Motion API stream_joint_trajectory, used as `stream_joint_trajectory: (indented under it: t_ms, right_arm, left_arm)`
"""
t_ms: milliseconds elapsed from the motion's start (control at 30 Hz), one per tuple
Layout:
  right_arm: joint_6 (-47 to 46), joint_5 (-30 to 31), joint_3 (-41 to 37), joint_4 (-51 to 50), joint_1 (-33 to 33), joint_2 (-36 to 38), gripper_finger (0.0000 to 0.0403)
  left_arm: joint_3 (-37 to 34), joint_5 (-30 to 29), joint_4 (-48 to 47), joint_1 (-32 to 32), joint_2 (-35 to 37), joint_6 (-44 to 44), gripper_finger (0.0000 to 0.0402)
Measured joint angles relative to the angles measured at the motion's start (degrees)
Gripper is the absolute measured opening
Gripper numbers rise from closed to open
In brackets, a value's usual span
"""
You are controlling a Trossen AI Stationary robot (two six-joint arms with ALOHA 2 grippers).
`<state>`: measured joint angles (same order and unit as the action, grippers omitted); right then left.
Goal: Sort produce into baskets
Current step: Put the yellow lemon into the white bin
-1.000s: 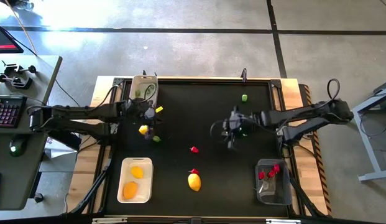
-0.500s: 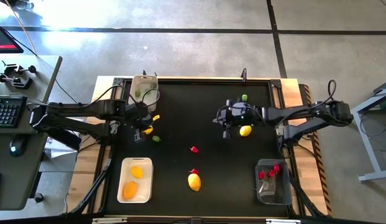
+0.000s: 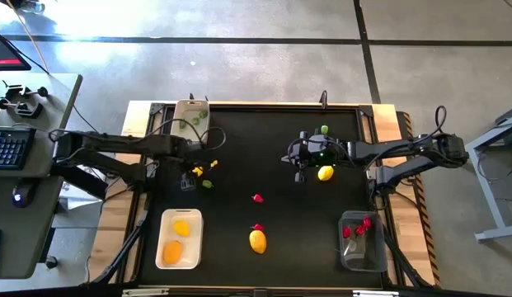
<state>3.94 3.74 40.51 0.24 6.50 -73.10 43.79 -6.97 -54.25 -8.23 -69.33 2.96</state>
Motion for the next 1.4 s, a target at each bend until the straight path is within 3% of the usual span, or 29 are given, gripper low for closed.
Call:
stream_joint_trajectory:
  t_ms: [200,433,767,967,1133,1400]
  right_arm:
    - [-0.01,-0.17,0.00,-0.70,0.00,0.00,0.0000]
    - [-0.01,-0.15,0.00,-0.71,0.00,0.00,0.0000]
    - [-0.01,-0.12,0.00,-0.62,0.00,0.00,0.0000]
    - [-0.03,-0.10,0.02,-0.33,0.00,0.00,0.0000]
    - [-0.06,0.16,0.02,-0.36,0.00,0.00,0.0000]
    - [-0.06,0.12,0.02,-0.36,0.00,-0.02,0.0000]
  left_arm:
    - [0.00,0.25,-0.32,-0.81,-6.17,1.31,0.0257]
    - [0.00,-0.67,-0.01,-2.75,-11.08,-0.76,0.0262]
    - [0.20,-0.86,1.34,-3.79,-15.77,-3.10,0.0226]
    - [1.70,-0.88,-2.32,-3.54,-14.68,-4.55,0.0177]
    - [6.17,-0.89,-7.21,-1.53,-10.75,-5.61,0.0168]
    - [12.52,4.59,-13.67,8.81,-4.42,-7.73,0.0165]
